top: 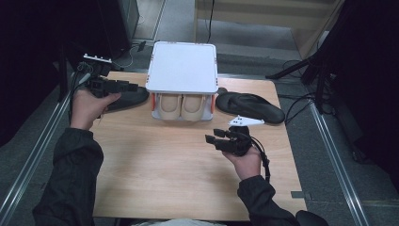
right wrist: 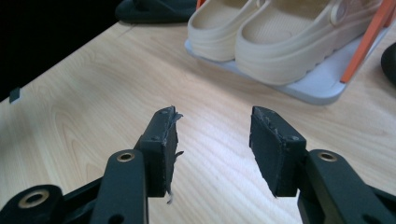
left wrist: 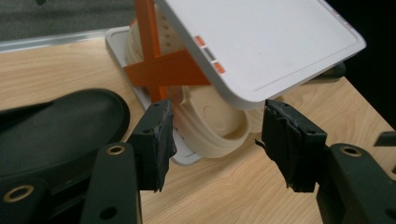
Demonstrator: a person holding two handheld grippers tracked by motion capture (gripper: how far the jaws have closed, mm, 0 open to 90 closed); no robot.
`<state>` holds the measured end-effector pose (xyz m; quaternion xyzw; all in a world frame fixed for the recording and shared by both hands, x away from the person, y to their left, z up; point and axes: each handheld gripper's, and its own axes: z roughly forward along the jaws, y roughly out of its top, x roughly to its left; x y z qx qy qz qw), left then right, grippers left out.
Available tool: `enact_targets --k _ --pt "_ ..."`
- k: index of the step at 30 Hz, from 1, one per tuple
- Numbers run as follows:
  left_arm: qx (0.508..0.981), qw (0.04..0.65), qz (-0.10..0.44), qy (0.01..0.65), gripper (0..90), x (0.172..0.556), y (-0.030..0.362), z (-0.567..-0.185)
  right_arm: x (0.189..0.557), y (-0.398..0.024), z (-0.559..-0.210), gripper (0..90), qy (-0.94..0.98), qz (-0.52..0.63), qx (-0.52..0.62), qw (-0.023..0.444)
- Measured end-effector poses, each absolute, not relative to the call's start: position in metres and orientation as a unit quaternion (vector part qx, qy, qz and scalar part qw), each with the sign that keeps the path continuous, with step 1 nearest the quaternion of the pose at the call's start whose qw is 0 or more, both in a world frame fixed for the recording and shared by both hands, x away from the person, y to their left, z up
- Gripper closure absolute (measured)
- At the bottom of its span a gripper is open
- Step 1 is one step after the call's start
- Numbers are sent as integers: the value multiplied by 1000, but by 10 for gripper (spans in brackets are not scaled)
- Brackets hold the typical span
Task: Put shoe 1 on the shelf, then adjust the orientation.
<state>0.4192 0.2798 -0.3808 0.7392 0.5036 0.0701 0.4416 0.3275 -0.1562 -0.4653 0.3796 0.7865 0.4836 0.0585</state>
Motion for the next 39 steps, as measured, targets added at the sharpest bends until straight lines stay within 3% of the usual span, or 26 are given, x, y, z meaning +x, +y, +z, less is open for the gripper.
enact_targets --k 14,21,39 --pt "714 424 97 550 786 430 296 -423 313 -169 -470 509 790 468 392 60" --pt "719 397 111 560 888 439 300 -448 313 -169 -472 510 790 463 398 64" --pt "707 385 120 580 900 459 299 -476 310 -171 -476 507 784 466 405 61"
